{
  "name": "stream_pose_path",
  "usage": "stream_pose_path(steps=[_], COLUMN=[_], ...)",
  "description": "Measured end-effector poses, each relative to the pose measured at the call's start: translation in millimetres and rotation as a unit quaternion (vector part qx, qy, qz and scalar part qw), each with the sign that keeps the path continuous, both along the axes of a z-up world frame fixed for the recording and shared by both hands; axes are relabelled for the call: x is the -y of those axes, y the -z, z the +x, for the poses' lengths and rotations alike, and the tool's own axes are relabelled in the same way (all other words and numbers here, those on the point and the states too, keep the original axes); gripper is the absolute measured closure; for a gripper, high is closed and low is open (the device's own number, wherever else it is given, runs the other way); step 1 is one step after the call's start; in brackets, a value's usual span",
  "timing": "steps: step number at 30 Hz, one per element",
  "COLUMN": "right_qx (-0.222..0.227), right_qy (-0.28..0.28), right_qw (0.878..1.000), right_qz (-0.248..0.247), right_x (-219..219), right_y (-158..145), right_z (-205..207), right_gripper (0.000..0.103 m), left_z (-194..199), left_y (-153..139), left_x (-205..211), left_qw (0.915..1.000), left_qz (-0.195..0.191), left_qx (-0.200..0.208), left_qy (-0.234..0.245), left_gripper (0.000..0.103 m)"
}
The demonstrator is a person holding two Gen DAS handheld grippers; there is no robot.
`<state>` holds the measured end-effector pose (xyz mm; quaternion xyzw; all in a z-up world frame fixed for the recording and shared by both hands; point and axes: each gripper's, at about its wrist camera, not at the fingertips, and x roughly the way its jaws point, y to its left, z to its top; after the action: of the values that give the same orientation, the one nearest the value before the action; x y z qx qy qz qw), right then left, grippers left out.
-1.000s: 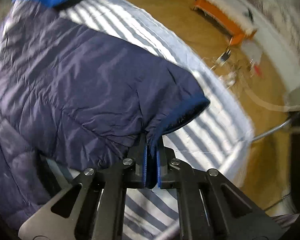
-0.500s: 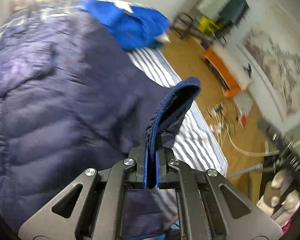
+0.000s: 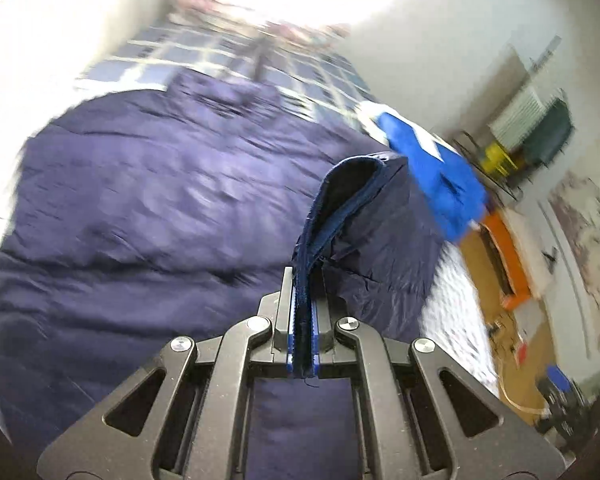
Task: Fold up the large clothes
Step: 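Fold the sleeve across the jacket body with the left tool, release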
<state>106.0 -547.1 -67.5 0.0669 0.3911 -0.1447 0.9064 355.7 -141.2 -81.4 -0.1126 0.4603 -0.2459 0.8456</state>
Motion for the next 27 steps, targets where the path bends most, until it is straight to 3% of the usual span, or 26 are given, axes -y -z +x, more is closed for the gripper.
stream_pose_path(steps=[3,8,16,21,27], right_qx=[-0.001,-0.008,-0.029,-0.033,-0.034], right_qy=[-0.028,-0.067,-0.099,-0.097,-0.098], right_qw=[1.000,0.998,0.995,0.995,0.995], right_qz=[0.013,-0.006,-0.012,-0.004,-0.006], right_x=[-17.6,-46.6,-68.3,-66.4,-69.1], right_y=[1.8,5.7,18.2,19.9,20.1], right_z=[5.6,17.2,32.4,33.8,34.4], right_gripper=[0.024,0.024,0.025,0.025,0.025], left_z=[40.1,82.7,111.0,129.7,151.3], left_y=[20.6,53.7,72.3,85.6,107.1], left_x=[-28.1,-63.2,-111.1,-149.0,-145.5], left_qw=[0.9992,0.9967,0.9922,0.9832,0.9838], left_qz=[0.012,0.032,0.009,-0.011,0.028], left_qx=[-0.005,-0.007,0.001,-0.009,-0.022], left_qy=[-0.038,-0.074,-0.124,-0.182,-0.176], left_gripper=[0.100,0.100,0.100,0.100,0.100])
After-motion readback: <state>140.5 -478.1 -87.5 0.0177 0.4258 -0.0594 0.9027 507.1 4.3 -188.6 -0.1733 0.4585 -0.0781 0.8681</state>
